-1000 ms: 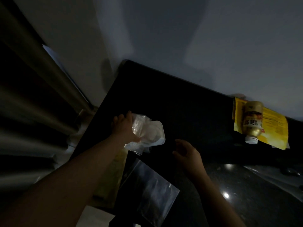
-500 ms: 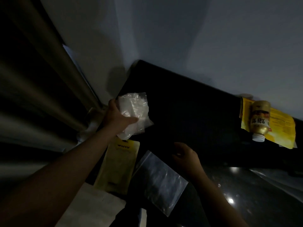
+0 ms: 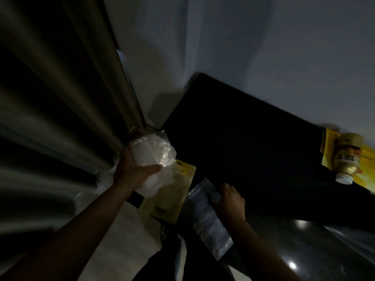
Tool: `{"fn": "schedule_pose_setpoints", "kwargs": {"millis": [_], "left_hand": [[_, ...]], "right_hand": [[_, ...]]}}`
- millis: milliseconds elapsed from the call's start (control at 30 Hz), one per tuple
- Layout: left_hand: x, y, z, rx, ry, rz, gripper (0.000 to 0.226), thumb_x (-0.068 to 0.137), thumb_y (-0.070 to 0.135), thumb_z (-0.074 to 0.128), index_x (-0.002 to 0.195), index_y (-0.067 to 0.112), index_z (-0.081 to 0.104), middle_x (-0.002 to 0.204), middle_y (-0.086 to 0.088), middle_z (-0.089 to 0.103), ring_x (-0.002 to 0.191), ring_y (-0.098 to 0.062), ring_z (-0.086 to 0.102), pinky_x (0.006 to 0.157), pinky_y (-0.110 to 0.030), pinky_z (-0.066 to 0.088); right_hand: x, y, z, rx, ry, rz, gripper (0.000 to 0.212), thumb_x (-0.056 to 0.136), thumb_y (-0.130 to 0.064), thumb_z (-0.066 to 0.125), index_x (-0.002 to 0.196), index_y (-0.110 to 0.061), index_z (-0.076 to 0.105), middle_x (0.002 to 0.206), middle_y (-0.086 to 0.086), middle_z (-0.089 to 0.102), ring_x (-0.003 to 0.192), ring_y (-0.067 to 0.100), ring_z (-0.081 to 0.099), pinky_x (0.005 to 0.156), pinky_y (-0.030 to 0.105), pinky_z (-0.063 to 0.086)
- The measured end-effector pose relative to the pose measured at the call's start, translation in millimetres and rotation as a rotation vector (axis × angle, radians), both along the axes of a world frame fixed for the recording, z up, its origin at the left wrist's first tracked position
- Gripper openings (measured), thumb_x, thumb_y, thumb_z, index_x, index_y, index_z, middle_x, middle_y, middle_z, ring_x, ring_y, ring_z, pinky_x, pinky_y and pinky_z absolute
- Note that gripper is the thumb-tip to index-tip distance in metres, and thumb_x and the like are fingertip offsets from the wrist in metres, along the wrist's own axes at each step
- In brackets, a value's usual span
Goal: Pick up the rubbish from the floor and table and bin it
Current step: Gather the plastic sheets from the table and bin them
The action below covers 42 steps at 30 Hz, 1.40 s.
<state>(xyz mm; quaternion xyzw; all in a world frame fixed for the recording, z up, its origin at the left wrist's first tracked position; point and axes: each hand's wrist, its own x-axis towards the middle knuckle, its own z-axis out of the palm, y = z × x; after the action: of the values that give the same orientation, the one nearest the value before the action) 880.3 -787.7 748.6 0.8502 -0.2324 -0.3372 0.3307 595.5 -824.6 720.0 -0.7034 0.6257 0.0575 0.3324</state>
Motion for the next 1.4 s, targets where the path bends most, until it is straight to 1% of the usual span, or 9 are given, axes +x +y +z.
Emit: {"fn": "schedule_pose_setpoints", "kwargs": {"millis": [200,400,633,733,833,1100,1167,1300,1400], "left_hand": [[11,22,3,-0.047,0.025,0.037,0.110,0.048,0.032,0.093,0.138,0.019,0.032,0.136,-0.006,0.050,0.119,-0.026,0.052,0.083,-0.029,0.042],[13,23,2,-0.088,0.064,0.065,0.111,0.046,0.036,0.093,0.139,0.019,0.034,0.134,-0.005,0.053,0.117,-0.024,0.055,0.080,-0.027,0.042],[13,11,2,-0.169,0.100,0.067,0.113,0.042,0.034,0.095,0.137,0.018,0.036,0.133,-0.004,0.054,0.109,-0.012,0.053,0.086,-0.025,0.040],[19,11,5,-0.166,0.086,0.091,0.114,0.043,0.034,0.095,0.138,0.017,0.035,0.136,-0.006,0.052,0.119,-0.022,0.053,0.086,-0.026,0.041],[25,15,7,-0.185,0.068,0.118,0.108,0.045,0.030,0.095,0.136,0.014,0.039,0.134,-0.007,0.054,0.118,-0.022,0.055,0.087,-0.027,0.042],[45,35,15,-0.188,0.042,0.197,0.103,0.049,0.026,0.094,0.136,0.014,0.040,0.135,-0.008,0.052,0.120,-0.025,0.053,0.093,-0.030,0.043],[49,41,13,-0.176,0.054,0.201,0.106,0.049,0.029,0.094,0.138,0.016,0.037,0.137,-0.006,0.051,0.122,-0.025,0.052,0.091,-0.029,0.042],[53,51,8,-0.147,0.069,0.222,0.113,0.047,0.033,0.094,0.141,0.017,0.032,0.138,-0.006,0.049,0.123,-0.027,0.050,0.089,-0.032,0.043],[55,55,4,-0.133,0.080,0.231,0.114,0.046,0.032,0.094,0.141,0.017,0.033,0.139,-0.007,0.048,0.123,-0.029,0.050,0.097,-0.043,0.046]], "right_hand": [[-7,-10,16,0.007,-0.022,-0.077,0.021,0.090,-0.038,0.060,0.088,-0.016,0.061,0.093,0.002,0.060,0.081,0.015,0.059,0.067,0.029,0.048],[-22,-27,50,-0.024,-0.178,-0.229,0.008,0.093,-0.025,0.056,0.090,-0.017,0.059,0.086,0.001,0.062,0.080,0.021,0.061,0.073,0.041,0.053],[1,-40,84,-0.192,-0.454,-0.285,0.010,0.089,-0.020,0.062,0.085,-0.027,0.058,0.083,-0.004,0.064,0.072,-0.001,0.062,0.055,0.012,0.044],[20,-40,93,-0.222,-0.515,-0.303,0.016,0.086,-0.016,0.065,0.080,-0.028,0.056,0.081,-0.003,0.064,0.074,0.003,0.062,0.063,0.022,0.049],[40,-34,93,-0.187,-0.514,-0.303,0.017,0.086,-0.015,0.065,0.078,-0.027,0.056,0.079,-0.001,0.063,0.076,0.013,0.063,0.066,0.032,0.053],[91,-12,54,0.018,-0.549,-0.328,0.011,0.087,-0.008,0.064,0.078,-0.011,0.059,0.068,-0.001,0.062,0.052,0.000,0.061,0.044,0.010,0.042],[99,-6,45,0.087,-0.544,-0.345,0.007,0.087,-0.012,0.066,0.088,-0.008,0.060,0.076,0.002,0.065,0.065,0.010,0.066,0.049,0.015,0.045],[105,1,26,-0.091,-0.243,-0.109,0.071,0.079,-0.031,0.073,0.138,-0.011,0.038,0.131,0.007,0.049,0.117,0.021,0.050,0.091,0.031,0.043],[112,8,16,-0.154,-0.173,0.066,0.107,0.068,-0.043,0.079,0.150,-0.018,0.014,0.151,0.008,0.023,0.138,0.029,0.027,0.108,0.040,0.033]]}}
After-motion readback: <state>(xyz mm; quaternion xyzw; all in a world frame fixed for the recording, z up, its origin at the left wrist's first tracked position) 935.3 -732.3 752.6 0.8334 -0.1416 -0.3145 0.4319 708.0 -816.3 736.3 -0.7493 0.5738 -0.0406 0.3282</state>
